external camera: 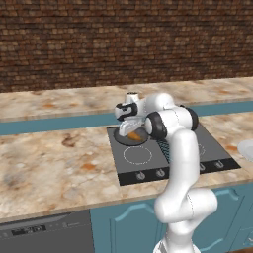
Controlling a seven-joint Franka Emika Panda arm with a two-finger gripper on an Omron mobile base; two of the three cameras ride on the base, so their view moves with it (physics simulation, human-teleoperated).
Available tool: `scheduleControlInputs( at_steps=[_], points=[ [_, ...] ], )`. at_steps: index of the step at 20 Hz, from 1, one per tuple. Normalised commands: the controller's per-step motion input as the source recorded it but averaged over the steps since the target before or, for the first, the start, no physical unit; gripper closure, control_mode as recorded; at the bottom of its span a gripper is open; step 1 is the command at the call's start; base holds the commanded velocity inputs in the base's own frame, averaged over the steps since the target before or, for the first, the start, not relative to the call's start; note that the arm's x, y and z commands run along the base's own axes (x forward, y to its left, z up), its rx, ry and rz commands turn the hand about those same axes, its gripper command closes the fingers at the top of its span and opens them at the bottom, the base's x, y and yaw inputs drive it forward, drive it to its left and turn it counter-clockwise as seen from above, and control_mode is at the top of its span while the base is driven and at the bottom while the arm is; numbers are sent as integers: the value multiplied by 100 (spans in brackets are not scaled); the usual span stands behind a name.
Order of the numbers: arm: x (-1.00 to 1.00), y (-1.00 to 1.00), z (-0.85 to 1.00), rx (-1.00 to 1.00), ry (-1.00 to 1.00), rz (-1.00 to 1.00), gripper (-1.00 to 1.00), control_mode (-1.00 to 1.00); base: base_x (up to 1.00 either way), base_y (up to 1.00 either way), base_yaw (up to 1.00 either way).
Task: Pick the croissant and place it on the pan. Then turn on the stove to warm the croissant.
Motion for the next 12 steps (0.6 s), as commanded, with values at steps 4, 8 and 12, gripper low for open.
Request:
scheduleControlInputs(
  at_steps=[4, 8, 12],
  points=[
    [-4, 3, 0, 0, -15, 0, -100, -100, 0, 0, 0],
    [-10, 0, 0, 0, -24, -1, -100, -100, 0, 0, 0],
    [-7, 0, 6, 0, -30, -1, -100, -100, 0, 0, 0]
  ],
)
